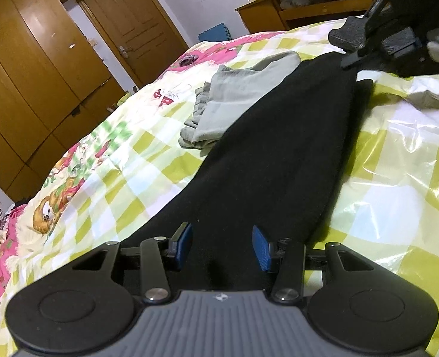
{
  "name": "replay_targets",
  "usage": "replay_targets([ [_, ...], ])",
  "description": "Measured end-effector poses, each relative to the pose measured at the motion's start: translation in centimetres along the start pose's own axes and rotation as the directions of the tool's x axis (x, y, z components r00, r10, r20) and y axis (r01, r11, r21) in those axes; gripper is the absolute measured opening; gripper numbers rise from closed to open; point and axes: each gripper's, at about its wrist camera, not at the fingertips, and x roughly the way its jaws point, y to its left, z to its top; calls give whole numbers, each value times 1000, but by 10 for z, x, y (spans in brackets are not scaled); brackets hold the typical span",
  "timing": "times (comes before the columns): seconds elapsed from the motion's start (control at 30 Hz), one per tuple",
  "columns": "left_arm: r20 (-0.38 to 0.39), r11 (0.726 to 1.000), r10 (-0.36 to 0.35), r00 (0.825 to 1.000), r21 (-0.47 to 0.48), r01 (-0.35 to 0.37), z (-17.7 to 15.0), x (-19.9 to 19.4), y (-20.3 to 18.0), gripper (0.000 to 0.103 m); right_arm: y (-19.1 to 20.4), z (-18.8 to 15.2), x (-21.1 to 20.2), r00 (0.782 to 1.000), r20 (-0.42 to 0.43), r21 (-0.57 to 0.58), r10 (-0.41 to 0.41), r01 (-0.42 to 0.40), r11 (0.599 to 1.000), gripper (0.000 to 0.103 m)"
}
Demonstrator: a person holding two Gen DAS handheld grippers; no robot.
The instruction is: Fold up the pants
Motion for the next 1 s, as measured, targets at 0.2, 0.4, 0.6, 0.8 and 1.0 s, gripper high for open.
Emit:
replay_targets([
  [0.2,-26,1000,-11,1000,14,11,-6,8,-7,59,-12,-2,17,995,-28,-23,-97,96,995,4],
  [0.4,-36,1000,-22,999,-12,21,-10,13,-3,60,-15,3,9,993,-38,-45,-115,113,993,4],
  [0.6,-28,1000,-20,999,-9,20,-12,12,-5,60,-13,-9,-5,986,-73,24,-149,151,988,21],
  [0.8,-34,999,-29,999,-36,28,-15,11,-4,60,-15,-14,8,991,-61,76,-118,122,990,36],
  [1.0,-31,997,-35,999,-66,33,-18,8,-2,60,-14,-20,38,995,-21,79,-100,102,992,41],
])
